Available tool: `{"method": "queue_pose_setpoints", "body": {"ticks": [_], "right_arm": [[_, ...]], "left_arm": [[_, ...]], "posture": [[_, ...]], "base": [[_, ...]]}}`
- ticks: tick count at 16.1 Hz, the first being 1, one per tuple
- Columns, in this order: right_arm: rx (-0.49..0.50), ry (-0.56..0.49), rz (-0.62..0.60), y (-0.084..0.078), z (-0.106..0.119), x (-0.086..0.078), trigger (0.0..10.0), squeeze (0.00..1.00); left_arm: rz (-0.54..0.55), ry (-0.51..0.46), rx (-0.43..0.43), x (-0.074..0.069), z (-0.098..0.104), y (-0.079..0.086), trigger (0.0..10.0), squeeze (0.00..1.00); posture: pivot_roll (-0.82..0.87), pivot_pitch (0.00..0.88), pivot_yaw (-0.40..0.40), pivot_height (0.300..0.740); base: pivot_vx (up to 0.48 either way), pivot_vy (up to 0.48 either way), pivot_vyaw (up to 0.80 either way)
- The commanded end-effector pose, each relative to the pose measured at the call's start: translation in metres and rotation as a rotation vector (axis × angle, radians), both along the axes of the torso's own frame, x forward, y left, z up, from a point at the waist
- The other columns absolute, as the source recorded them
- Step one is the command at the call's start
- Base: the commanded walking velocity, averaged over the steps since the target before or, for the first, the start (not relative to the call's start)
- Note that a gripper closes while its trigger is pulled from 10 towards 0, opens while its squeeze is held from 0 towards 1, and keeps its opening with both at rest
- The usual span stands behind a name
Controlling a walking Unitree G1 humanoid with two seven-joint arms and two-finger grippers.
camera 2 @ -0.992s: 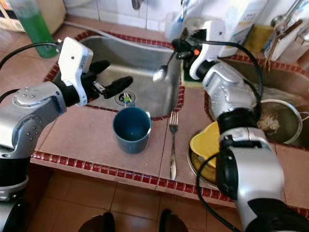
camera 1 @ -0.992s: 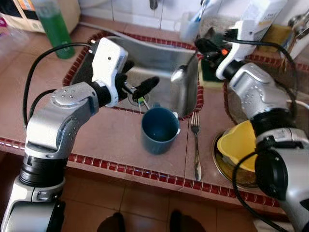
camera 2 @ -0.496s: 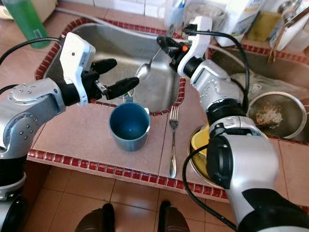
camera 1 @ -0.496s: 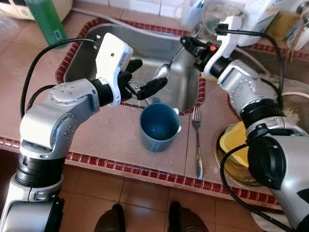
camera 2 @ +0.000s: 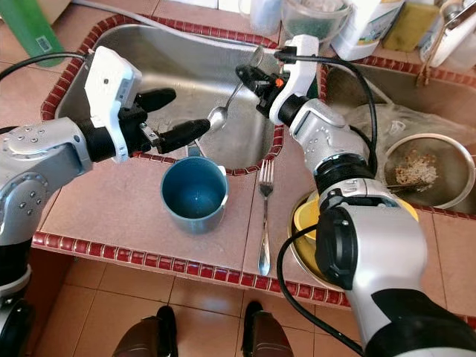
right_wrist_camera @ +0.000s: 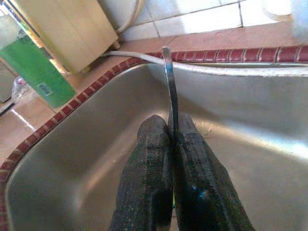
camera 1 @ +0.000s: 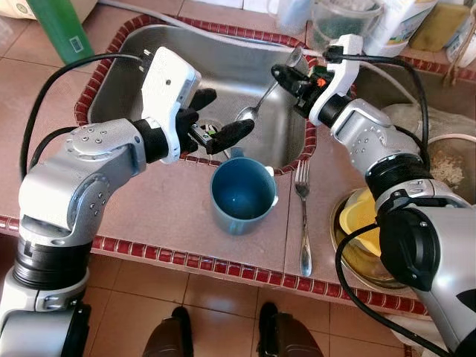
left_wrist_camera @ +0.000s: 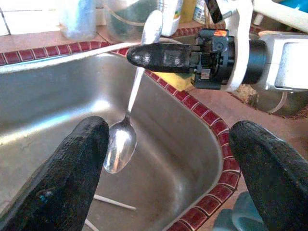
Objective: Kitchen organization
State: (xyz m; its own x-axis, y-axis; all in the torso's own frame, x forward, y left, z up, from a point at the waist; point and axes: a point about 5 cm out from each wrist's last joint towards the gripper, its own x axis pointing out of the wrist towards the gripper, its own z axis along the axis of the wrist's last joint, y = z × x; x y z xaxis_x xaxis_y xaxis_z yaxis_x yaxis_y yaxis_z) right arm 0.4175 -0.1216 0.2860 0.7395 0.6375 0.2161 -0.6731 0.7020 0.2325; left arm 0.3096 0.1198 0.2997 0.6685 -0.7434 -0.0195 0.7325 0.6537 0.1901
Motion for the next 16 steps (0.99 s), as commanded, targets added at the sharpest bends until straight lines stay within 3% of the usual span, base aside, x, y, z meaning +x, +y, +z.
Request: {"method": "queue_pose_setpoints", "body": {"ticks": [1, 8, 12, 16], "right_arm": [[0.009, -0.020, 0.021, 0.001, 0.007, 0.000, 10.0, 1.00], [0.110, -0.034, 0.082, 0.000, 0.018, -0.002, 10.0, 1.00], [0.126, -0.068, 0.092, 0.001, 0.027, -0.003, 10.0, 1.00], [0.132, -0.127, 0.108, -0.001, 0.040, -0.005, 10.0, 1.00]], "left_arm": [[-0.009, -0.017, 0.003, -0.002, 0.005, 0.000, 10.0, 0.00], [0.022, -0.018, -0.013, 0.001, 0.005, 0.002, 10.0, 0.00], [0.027, -0.010, -0.024, 0.003, 0.002, 0.002, 10.0, 0.00], [0.097, -0.041, -0.073, 0.008, 0.009, 0.008, 10.0, 0.00]], "posture": [[0.00, 0.383, -0.070, 0.740], [0.00, 0.375, -0.075, 0.740], [0.00, 0.369, -0.077, 0.740], [0.00, 0.333, -0.082, 0.740]], "base": [[0.000, 0.000, 0.00], [0.000, 0.000, 0.00], [0.000, 0.000, 0.00], [0.000, 0.000, 0.00]]}}
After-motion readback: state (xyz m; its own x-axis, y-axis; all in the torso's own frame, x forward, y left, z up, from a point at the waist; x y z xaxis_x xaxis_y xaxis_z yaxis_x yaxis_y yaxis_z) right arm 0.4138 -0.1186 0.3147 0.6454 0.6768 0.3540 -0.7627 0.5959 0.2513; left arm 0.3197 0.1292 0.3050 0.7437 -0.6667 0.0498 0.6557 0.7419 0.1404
